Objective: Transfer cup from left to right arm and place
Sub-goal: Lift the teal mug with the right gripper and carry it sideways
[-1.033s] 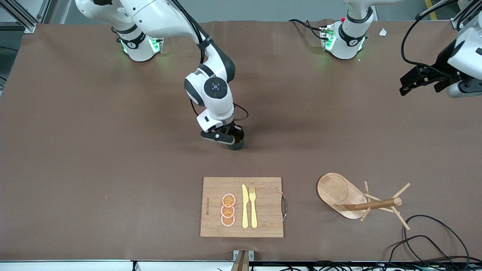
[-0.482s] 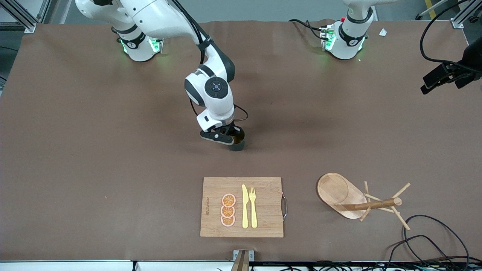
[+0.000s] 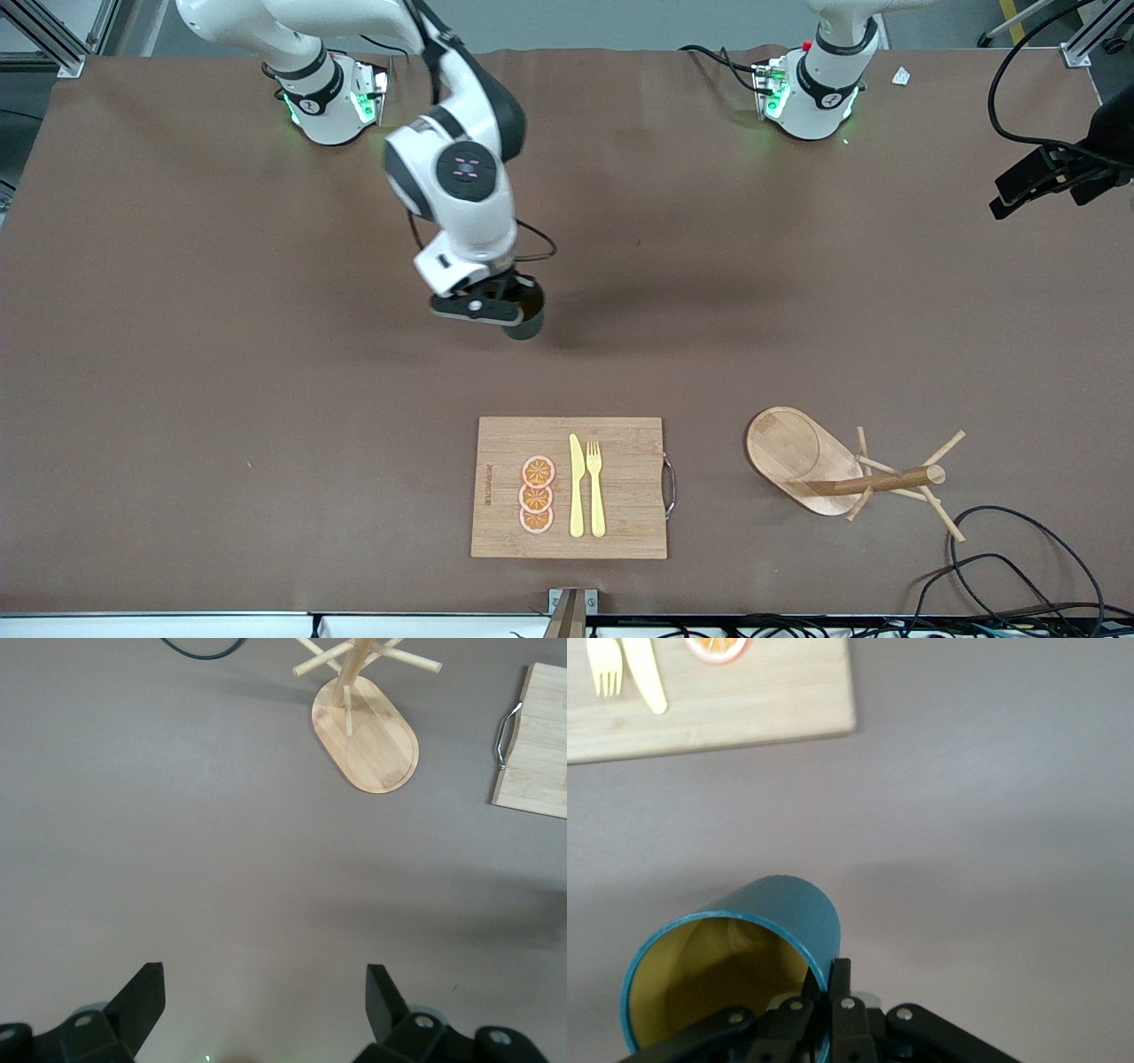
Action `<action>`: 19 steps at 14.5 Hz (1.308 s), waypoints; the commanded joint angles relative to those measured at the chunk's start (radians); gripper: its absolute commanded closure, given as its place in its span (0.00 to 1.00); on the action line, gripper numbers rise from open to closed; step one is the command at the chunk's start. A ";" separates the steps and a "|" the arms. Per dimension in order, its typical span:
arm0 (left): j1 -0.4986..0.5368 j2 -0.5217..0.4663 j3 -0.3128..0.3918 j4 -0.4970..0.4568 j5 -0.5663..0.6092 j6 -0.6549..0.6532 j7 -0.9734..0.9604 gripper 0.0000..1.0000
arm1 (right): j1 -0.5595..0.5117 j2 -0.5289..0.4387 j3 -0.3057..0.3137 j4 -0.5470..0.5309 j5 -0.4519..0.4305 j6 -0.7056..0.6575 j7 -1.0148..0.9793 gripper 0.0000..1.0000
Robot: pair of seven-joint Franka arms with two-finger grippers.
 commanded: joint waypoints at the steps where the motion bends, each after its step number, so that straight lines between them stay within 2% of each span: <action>1: 0.000 -0.015 -0.002 0.005 0.003 -0.022 -0.006 0.00 | -0.135 -0.220 0.017 -0.215 -0.011 -0.011 -0.246 1.00; 5: 0.000 -0.015 -0.002 0.007 0.000 -0.022 -0.005 0.00 | -0.266 -0.340 0.017 -0.268 -0.011 -0.146 -0.522 1.00; 9: 0.000 -0.023 -0.002 0.007 0.000 -0.022 0.017 0.00 | -0.423 -0.389 0.017 -0.360 -0.011 -0.134 -0.785 1.00; 13: -0.009 -0.021 -0.014 0.008 0.000 -0.022 0.015 0.00 | -0.541 -0.414 0.017 -0.444 -0.011 -0.041 -0.942 1.00; 19: -0.015 -0.020 -0.065 0.007 0.000 -0.022 0.009 0.00 | -0.595 -0.404 0.015 -0.492 -0.011 0.010 -1.200 1.00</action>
